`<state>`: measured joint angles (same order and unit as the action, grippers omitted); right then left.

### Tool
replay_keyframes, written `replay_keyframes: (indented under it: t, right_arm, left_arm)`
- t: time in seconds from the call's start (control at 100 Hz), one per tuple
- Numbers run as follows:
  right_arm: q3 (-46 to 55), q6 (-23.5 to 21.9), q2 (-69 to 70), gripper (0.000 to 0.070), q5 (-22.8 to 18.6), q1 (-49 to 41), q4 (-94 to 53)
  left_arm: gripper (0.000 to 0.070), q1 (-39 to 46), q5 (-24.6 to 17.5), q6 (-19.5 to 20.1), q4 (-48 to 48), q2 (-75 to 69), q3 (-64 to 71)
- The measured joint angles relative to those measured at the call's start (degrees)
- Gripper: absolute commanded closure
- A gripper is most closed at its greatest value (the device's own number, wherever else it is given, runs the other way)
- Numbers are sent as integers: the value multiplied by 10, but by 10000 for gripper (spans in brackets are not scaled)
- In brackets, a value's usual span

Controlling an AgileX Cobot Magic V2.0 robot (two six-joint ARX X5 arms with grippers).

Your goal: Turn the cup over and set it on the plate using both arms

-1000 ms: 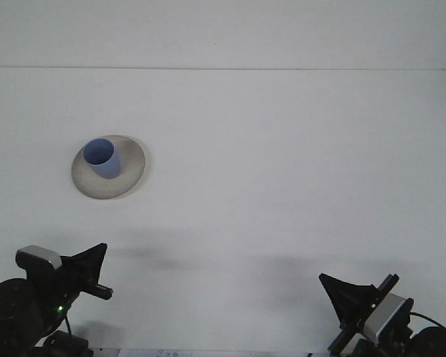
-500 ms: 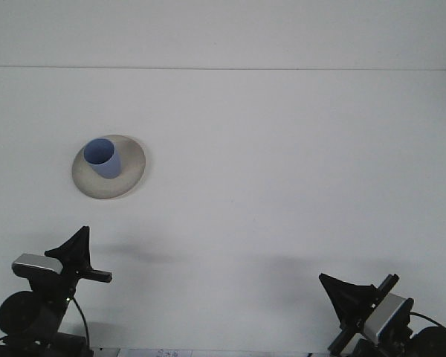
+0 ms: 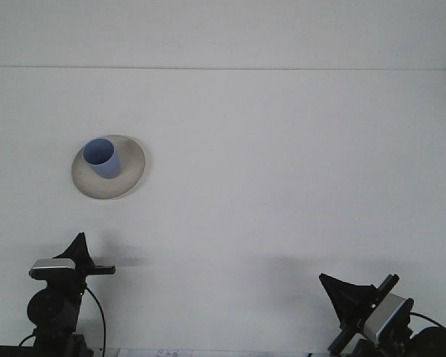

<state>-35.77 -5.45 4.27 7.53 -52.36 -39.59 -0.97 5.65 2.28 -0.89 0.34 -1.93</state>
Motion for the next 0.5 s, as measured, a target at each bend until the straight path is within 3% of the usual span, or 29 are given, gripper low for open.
replay_keyframes:
  t: [0.5]
  right_arm:
    - [0,0,0,694,0,0,0]
  left_arm:
    - [685,0,0,0,7,0,0]
